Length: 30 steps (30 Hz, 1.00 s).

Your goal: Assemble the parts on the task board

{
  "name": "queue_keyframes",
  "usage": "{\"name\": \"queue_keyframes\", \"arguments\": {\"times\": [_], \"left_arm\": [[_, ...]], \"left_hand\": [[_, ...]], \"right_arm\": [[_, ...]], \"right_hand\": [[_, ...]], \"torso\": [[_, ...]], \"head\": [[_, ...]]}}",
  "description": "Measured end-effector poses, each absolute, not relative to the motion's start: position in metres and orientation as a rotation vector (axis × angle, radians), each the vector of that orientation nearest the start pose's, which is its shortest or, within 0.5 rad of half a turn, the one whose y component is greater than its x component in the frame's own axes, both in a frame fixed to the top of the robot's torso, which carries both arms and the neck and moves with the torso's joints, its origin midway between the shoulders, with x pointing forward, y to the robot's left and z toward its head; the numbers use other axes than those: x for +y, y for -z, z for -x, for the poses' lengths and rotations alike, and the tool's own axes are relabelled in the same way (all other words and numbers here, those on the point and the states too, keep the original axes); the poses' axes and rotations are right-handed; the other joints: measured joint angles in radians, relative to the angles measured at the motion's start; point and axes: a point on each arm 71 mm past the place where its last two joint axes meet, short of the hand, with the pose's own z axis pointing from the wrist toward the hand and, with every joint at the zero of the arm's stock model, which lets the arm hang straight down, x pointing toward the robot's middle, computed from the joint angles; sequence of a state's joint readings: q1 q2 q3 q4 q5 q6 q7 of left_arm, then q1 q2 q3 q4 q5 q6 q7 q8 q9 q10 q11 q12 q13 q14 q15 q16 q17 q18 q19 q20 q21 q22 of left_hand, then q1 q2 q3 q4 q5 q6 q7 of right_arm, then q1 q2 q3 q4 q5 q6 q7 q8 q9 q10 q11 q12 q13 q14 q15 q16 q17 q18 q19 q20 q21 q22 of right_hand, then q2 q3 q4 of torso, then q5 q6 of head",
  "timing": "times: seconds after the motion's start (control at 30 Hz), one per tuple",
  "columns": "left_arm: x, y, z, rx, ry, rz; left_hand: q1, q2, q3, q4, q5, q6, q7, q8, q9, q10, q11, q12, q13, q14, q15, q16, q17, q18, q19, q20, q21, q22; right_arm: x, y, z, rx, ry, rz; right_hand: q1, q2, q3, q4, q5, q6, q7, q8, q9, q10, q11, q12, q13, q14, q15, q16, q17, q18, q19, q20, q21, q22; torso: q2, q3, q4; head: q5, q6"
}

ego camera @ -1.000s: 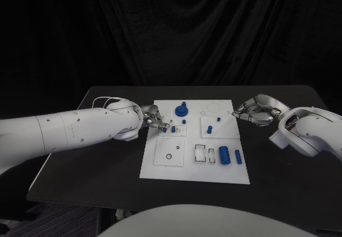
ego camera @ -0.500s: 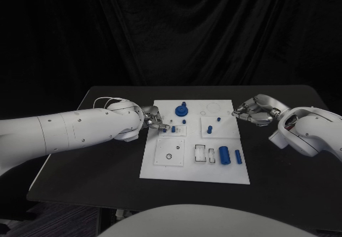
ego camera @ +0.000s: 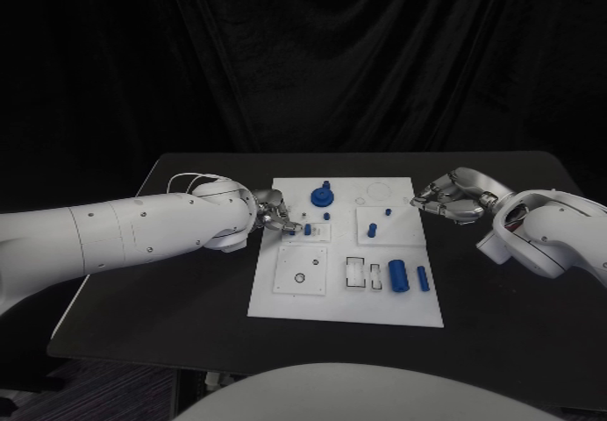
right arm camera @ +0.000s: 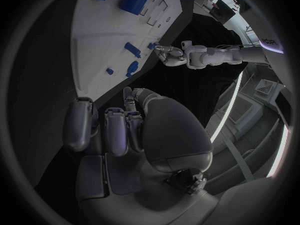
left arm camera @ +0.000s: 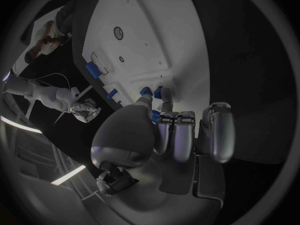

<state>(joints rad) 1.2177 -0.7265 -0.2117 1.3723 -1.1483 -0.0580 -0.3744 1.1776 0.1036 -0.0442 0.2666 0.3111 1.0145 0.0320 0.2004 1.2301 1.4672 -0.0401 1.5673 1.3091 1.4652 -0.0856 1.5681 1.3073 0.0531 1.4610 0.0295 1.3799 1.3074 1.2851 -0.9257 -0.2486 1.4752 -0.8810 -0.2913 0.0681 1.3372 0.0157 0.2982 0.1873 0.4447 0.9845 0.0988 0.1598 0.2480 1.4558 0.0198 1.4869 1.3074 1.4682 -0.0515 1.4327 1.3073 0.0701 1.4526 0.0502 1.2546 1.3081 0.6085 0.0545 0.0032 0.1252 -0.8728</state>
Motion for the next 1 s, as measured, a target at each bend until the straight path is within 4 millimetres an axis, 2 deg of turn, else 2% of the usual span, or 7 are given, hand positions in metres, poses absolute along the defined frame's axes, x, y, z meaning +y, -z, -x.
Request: {"name": "queue_keyframes", "arguments": {"times": [0.27,0.5,0.63,0.7,0.77,0.93,1.0], "left_arm": [[0.2046,0.2737,-0.4845,2.225,0.398,0.106],[0.2043,0.2747,-0.4843,2.23,0.399,0.103],[0.204,0.2748,-0.4844,2.23,0.4,0.103],[0.204,0.2749,-0.4843,2.23,0.401,0.103],[0.2039,0.275,-0.4842,2.23,0.402,0.103],[0.2029,0.2751,-0.4838,2.228,0.411,0.1],[0.2026,0.275,-0.4837,2.226,0.414,0.1]], "left_hand": [[0.005,-0.002,0.013,-0.005,0.028,-0.007,0.007,-0.022,-0.015,-0.004,0.003,0.0,0.0,0.0,0.0,0.0,0.0,0.0,-0.006,0.006,-0.007,0.0],[0.022,-0.009,0.036,-0.013,0.073,-0.007,0.007,-0.037,-0.034,0.0,0.007,0.0,0.0,0.0,0.0,0.0,0.0,0.0,-0.006,0.006,-0.014,0.0],[0.032,-0.012,0.063,-0.018,0.122,-0.007,0.007,-0.051,-0.045,0.0,0.007,0.0,0.0,0.0,0.0,0.0,0.0,0.0,-0.006,0.006,-0.017,0.0],[0.041,-0.022,0.084,-0.02,0.152,-0.007,0.007,-0.056,-0.05,0.0,0.007,0.0,0.0,0.0,0.0,0.0,0.0,0.0,-0.008,0.008,-0.022,0.0],[0.042,-0.023,0.094,-0.024,0.162,-0.007,0.007,-0.057,-0.052,0.0,0.007,0.0,0.0,0.0,0.0,0.0,0.0,0.0,-0.01,0.01,-0.023,0.0],[0.061,-0.042,0.166,-0.038,0.23,-0.007,0.008,-0.071,-0.066,0.0,0.007,0.0,0.0,0.0,0.0,0.0,0.0,0.0,-0.01,0.01,-0.023,0.0],[0.061,-0.057,0.207,-0.046,0.253,-0.007,0.011,-0.076,-0.075,0.0,0.007,0.0,0.0,0.0,0.0,0.0,0.0,0.0,-0.01,0.01,-0.024,0.0]], "right_arm": [[-0.2618,0.2228,-0.4773,1.865,-0.839,-0.306],[-0.2615,0.2229,-0.4773,1.867,-0.84,-0.305],[-0.2615,0.2229,-0.4772,1.868,-0.84,-0.305],[-0.2616,0.223,-0.4773,1.868,-0.84,-0.305],[-0.2615,0.223,-0.4773,1.869,-0.84,-0.305],[-0.261,0.2231,-0.4774,1.87,-0.841,-0.304],[-0.2608,0.2231,-0.4774,1.87,-0.841,-0.304]], "right_hand": [[0.0,0.0,-0.003,-0.003,0.0,0.0,0.0,0.0,0.001,0.0,0.0,0.0,0.0,0.0,0.0,0.0,0.0,0.0,0.0,0.0,-0.004,0.0],[0.0,0.0,-0.001,-0.004,0.0,0.0,0.0,0.0,0.001,0.0,0.0,-0.002,0.0,0.0,0.0,0.0,0.0,0.0,0.0,0.0,-0.004,0.0],[0.0,0.0,0.0,-0.006,0.0,0.0,0.0,0.0,0.001,0.0,0.0,-0.004,0.0,0.0,0.0,0.0,0.0,0.0,0.0,0.0,-0.004,0.0],[0.0,0.0,0.0,-0.006,0.0,0.0,0.0,0.0,0.001,0.0,0.0,-0.004,0.0,0.0,0.0,0.0,0.0,0.0,0.0,0.0,-0.008,0.0],[0.0,0.0,0.0,-0.006,0.002,0.0,0.0,0.0,0.001,0.0,0.0,-0.004,0.0,0.0,0.0,0.0,0.0,0.0,0.0,0.0,-0.008,0.0],[0.0,0.0,0.003,-0.009,0.004,0.0,0.0,0.0,0.001,0.0,0.0,-0.004,0.0,0.0,0.0,0.0,0.0,0.0,0.0,0.0,-0.008,0.0],[0.0,0.0,0.004,-0.01,0.004,0.0,0.0,0.0,0.001,0.0,0.0,-0.004,0.0,0.0,0.0,0.0,0.0,0.0,0.0,0.0,-0.008,0.0]], "torso": [[0.001,0.0002,-0.0007],[0.001,0.0004,-0.0007],[0.001,0.0004,-0.0005],[0.001,0.0004,-0.0004],[0.001,0.0002,-0.0004],[0.001,-0.0004,-0.0005],[0.0,-0.0005,-0.0005]], "head": [[0.001,0.0],[0.0,0.0],[0.001,0.0],[0.002,0.0],[0.003,0.0],[0.003,0.0],[0.003,0.0]]}}
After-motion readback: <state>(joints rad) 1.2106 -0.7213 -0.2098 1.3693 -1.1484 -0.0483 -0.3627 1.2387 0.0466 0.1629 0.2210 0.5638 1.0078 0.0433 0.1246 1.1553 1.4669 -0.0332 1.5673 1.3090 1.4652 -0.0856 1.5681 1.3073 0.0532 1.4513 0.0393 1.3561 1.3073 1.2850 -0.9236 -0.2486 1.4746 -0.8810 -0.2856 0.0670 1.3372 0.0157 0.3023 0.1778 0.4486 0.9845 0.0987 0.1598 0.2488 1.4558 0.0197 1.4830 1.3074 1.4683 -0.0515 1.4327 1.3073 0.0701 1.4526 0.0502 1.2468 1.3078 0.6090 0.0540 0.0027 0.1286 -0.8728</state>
